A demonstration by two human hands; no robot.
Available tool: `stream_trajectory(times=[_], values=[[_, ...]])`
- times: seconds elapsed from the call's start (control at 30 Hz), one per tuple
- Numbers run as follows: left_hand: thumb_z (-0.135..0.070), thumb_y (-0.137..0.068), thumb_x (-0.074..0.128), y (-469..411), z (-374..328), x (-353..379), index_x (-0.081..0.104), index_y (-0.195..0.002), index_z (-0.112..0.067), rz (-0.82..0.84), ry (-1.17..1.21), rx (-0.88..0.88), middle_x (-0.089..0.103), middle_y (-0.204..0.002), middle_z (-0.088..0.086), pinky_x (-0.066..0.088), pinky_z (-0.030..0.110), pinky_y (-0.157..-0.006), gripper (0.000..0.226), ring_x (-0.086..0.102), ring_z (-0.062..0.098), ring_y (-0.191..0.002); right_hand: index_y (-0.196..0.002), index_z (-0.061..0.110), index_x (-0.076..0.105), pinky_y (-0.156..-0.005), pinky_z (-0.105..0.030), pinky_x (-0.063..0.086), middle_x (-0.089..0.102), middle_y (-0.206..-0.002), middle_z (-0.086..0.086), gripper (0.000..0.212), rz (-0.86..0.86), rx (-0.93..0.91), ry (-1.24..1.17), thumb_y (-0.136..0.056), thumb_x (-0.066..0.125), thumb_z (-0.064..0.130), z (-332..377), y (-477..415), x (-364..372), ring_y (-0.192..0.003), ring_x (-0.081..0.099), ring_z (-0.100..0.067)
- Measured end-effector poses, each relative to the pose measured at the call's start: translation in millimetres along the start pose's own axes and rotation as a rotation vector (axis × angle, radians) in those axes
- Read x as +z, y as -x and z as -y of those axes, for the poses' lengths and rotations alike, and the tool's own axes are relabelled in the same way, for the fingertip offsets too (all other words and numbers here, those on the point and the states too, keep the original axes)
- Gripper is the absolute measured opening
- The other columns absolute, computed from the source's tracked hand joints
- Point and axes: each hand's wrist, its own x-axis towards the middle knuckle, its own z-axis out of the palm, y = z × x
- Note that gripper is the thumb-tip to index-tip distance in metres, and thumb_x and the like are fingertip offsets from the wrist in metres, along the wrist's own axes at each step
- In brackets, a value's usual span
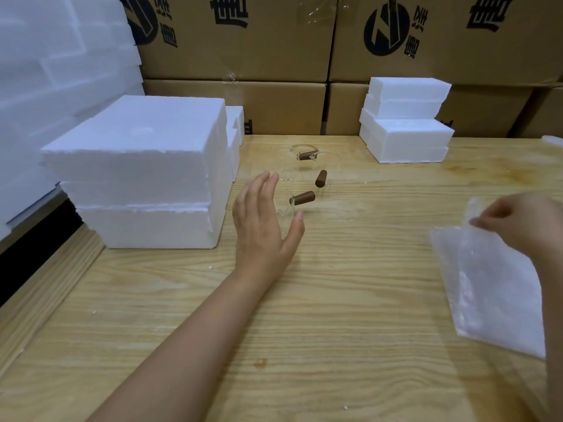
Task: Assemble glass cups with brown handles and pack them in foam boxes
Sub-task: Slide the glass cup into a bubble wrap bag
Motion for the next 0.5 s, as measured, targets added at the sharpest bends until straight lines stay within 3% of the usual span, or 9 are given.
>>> stream_trajectory(times=[0.07,0.13,0.23,0.3,0.37,0.43,0.5], values=[[-0.025,-0.087,0.05,-1,-2,0,0.056,-0.126,0.001,-0.114,-0.078,0.106,0.056,-0.128,0.017,0.032,0.047,-0.105,0.047,0.051,0.034,-0.119,-0.07,0.024,0.058,-0.066,-0.036,0.045,0.06,-0.073,0.0,0.02,-0.122,-0.151,-0.076,-0.085,0.07,0.025,13,2,-5,-0.074,0.056,-0.026],[-0.017,-0.086,0.052,0,-4,3,0.065,-0.111,-0.002,-0.17,-0.067,0.2,0.066,-0.11,0.01,0.035,0.04,-0.096,0.032,0.059,0.025,-0.103,-0.071,0.031,0.058,-0.06,-0.029,0.04,0.059,-0.075,0.011,0.019,-0.172,-0.268,-0.185,-0.086,0.067,0.025,35,9,-11,-0.072,0.055,-0.011],[-0.015,-0.089,0.053,3,-12,5,0.069,-0.098,-0.005,-0.058,0.151,0.175,0.07,-0.082,0.001,0.045,0.029,-0.079,0.021,0.063,0.014,-0.077,-0.072,0.03,0.063,-0.062,-0.025,0.043,0.065,-0.076,0.01,0.018,-0.054,-0.373,-0.416,-0.086,0.067,0.019,72,27,-6,-0.071,0.058,-0.005],[-0.021,-0.091,0.058,5,-25,5,0.069,-0.095,-0.015,0.123,0.387,-0.054,0.069,-0.076,-0.001,0.05,0.026,-0.071,0.013,0.063,0.009,-0.07,-0.074,0.027,0.065,-0.066,-0.026,0.049,0.067,-0.075,0.003,0.02,0.089,-0.395,-0.589,-0.087,0.067,0.012,92,39,4,-0.067,0.061,-0.011],[-0.022,-0.092,0.062,6,-37,8,0.065,-0.092,-0.025,0.321,0.663,-0.299,0.07,-0.078,-0.001,0.051,0.023,-0.067,0.005,0.064,0.006,-0.068,-0.076,0.021,0.066,-0.061,-0.019,0.051,0.067,-0.075,0.0,0.017,0.196,-0.398,-0.678,-0.087,0.066,0.007,108,50,18,-0.06,0.06,-0.006],[-0.024,-0.093,0.061,6,-44,13,0.064,-0.095,-0.023,0.43,0.849,-0.468,0.07,-0.082,0.001,0.051,0.019,-0.063,0.004,0.065,0.007,-0.066,-0.077,0.016,0.067,-0.054,-0.012,0.048,0.066,-0.072,-0.002,0.014,0.295,-0.397,-0.743,-0.086,0.067,0.005,118,58,30,-0.054,0.058,0.0],[-0.044,-0.089,0.053,4,-47,15,0.064,-0.102,-0.013,0.523,0.98,-0.657,0.07,-0.085,0.007,0.054,0.022,-0.058,0.035,0.067,0.01,-0.064,-0.077,0.013,0.068,-0.057,-0.013,0.049,0.067,-0.071,-0.002,0.013,0.436,-0.425,-0.774,-0.084,0.067,0.002,121,64,39,-0.058,0.06,-0.001]])
